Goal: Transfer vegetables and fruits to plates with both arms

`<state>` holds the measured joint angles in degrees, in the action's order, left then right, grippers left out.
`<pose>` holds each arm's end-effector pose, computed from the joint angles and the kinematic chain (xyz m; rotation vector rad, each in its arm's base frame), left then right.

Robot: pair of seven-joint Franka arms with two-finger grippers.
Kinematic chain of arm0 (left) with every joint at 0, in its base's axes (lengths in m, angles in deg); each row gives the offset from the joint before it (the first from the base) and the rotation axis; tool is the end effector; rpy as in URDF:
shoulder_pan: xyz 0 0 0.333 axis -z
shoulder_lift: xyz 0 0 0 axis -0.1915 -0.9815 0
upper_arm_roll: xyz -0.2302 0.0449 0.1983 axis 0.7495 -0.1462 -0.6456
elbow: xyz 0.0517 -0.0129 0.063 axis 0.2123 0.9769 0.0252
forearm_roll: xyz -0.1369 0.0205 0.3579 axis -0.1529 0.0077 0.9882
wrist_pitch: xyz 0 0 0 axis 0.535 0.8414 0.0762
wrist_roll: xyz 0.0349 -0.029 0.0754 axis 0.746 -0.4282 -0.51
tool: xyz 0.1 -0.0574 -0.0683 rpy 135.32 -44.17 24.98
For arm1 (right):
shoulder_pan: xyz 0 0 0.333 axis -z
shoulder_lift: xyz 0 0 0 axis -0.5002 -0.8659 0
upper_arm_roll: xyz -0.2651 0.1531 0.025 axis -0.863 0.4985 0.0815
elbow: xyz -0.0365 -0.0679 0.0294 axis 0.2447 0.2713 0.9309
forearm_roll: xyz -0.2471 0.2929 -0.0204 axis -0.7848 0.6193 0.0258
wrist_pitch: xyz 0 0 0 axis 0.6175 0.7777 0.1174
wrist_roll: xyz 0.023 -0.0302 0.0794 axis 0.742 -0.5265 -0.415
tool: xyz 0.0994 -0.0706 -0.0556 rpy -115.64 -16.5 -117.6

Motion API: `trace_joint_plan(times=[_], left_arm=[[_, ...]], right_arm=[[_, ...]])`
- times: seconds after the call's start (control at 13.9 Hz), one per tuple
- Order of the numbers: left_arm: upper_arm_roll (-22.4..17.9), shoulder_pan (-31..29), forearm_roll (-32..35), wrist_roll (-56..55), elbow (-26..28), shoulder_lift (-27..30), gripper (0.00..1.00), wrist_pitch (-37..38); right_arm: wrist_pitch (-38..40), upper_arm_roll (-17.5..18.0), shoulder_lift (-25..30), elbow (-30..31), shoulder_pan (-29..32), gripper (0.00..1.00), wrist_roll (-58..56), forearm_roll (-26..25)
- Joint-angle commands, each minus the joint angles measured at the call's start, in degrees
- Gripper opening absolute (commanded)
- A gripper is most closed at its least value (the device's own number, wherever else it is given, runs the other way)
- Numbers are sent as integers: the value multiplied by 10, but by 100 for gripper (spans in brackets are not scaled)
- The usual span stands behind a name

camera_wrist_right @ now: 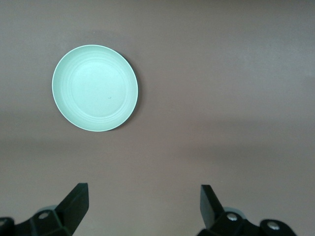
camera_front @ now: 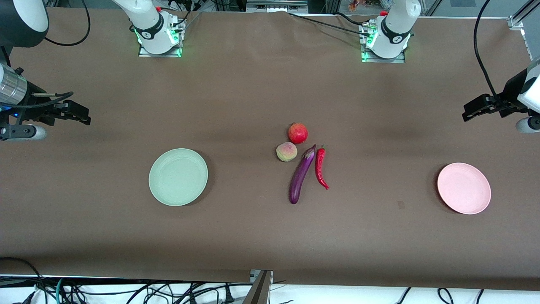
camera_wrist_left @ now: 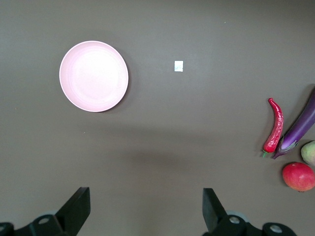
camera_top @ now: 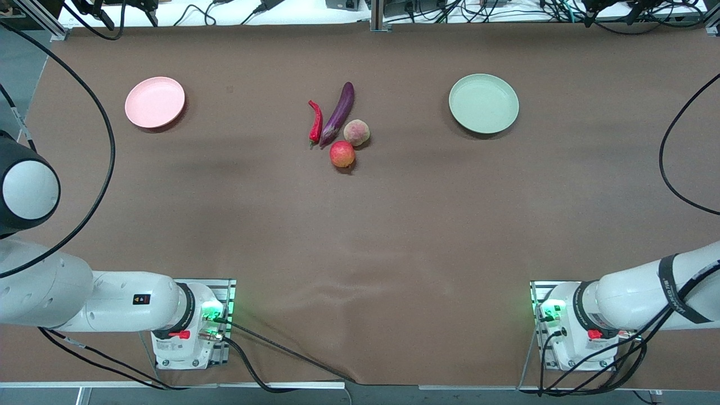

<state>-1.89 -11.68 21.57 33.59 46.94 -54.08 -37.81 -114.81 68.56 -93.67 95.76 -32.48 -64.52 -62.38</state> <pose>0.5641 0.0090 0.5621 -3.1091 -0.2177 0.0774 0.5860 0.0192 0.5335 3.1284 0.0577 -0.0995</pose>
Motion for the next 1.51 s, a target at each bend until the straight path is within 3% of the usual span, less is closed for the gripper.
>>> trace_joint_plan(times=[0.0,0.79,1.44], left_arm=[[0,5,12,3,-9,2,100,8],[33,4,14,2,-10,5,100,10],[36,5,15,3,-12,5,100,10]], right_arm=[[4,4,-5,-13,6,100,-6,9],[4,4,-7,-13,7,100,-6,9],[4,4,-8,-13,7,100,-6,9]])
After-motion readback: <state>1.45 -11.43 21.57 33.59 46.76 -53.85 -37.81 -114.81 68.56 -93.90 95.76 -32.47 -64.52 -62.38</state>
